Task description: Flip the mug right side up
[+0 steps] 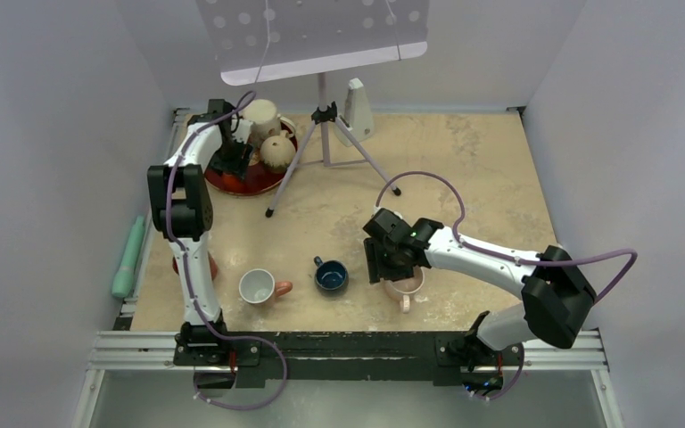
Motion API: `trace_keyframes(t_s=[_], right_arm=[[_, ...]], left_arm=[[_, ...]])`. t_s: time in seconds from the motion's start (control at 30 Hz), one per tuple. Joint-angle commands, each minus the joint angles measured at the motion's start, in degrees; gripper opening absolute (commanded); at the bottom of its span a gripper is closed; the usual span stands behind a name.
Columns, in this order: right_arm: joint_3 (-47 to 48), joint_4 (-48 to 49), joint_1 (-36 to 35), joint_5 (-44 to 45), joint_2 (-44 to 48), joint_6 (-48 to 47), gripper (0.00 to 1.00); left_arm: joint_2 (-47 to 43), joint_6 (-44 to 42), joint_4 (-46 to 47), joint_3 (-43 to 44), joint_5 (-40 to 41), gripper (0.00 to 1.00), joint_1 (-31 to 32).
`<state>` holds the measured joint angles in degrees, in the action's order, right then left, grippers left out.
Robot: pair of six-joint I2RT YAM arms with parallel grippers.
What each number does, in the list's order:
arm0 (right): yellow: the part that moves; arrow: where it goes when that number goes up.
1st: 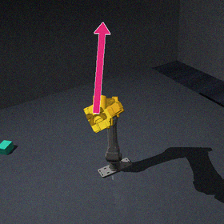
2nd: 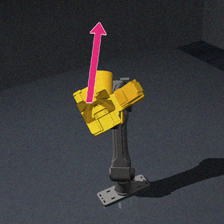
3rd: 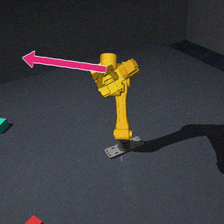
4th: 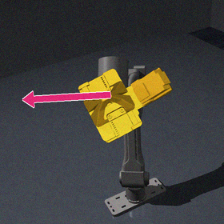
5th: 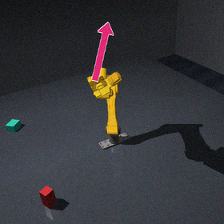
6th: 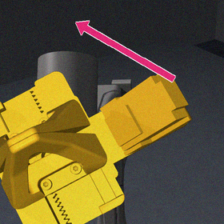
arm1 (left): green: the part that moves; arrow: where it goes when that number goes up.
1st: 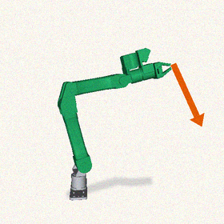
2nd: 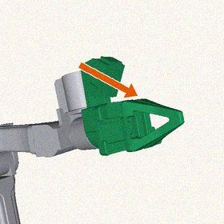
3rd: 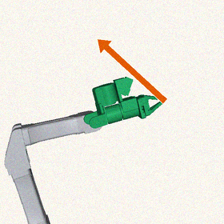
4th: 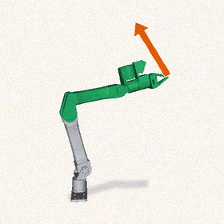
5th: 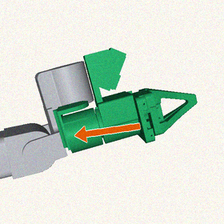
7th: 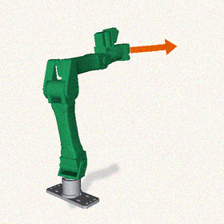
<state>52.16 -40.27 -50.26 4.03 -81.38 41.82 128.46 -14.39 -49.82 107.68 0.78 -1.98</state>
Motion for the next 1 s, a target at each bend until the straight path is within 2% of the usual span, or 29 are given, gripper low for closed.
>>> trace_keyframes(t_s=[0.0, 0.03, 0.07, 0.1, 0.13, 0.3, 0.37, 0.47, 0.73, 0.83, 0.87, 0.97], right_arm=[[2.3, 0.7, -0.4, 2.4, 0.7, -0.4, 0.58], [2.3, 0.8, -0.4, 2.4, 0.9, -0.4, 0.58], [2.4, 0.8, -0.3, 2.4, 1.1, -0.5, 0.58], [2.7, 0.6, -0.4, 2.5, 1.1, -0.7, 0.58], [3.1, 0.2, -0.3, 2.7, 1.1, -0.9, 0.58], [6.6, -1.5, -0.4, 4.0, 2.3, -1.6, 0.61], [7.8, -1.7, -0.4, 4.1, 3.5, -1.8, 0.65], [8.8, -1.4, -0.4, 3.7, 5.2, -2.1, 0.78], [12.7, 2.4, -0.4, 3.5, 6.9, -5.4, 0.81], [13.3, 13.6, -0.4, -1.4, 8.4, -9.1, 0.81], [12.9, 22.2, -0.4, -5.3, 8.9, -9.5, 0.81], [11.4, 40.0, -0.4, -13.1, 8.5, -9.9, 0.82]], left_arm=[[0.8, 0.6, -3.2, 2.0, -0.1, 0.56, 0.3], [0.4, 0.5, -3.0, 1.6, 0.0, 0.47, 0.3], [-0.1, 0.6, -2.2, 0.9, 0.1, 0.33, 0.3], [-0.7, 0.8, -1.7, 0.2, 0.1, 0.11, 0.3], [-1.3, 1.0, -1.6, 0.1, 0.1, 0.00, 0.2], [-5.4, 1.8, -3.1, 0.1, -3.8, 0.00, -0.7], [-7.8, 2.7, -3.9, -0.1, -6.8, 0.00, -1.6], [-11.5, 3.9, -4.1, -1.9, -10.8, 0.00, -2.7], [-19.4, 4.1, -3.7, -8.1, -16.4, 0.00, -3.1], [-22.1, 5.9, -4.8, -9.2, -19.9, 0.00, -3.1], [-23.4, 6.8, -5.2, -9.7, -21.3, 0.00, -3.1], [-27.9, 9.2, -6.8, -11.3, -26.9, 0.00, -3.0]])
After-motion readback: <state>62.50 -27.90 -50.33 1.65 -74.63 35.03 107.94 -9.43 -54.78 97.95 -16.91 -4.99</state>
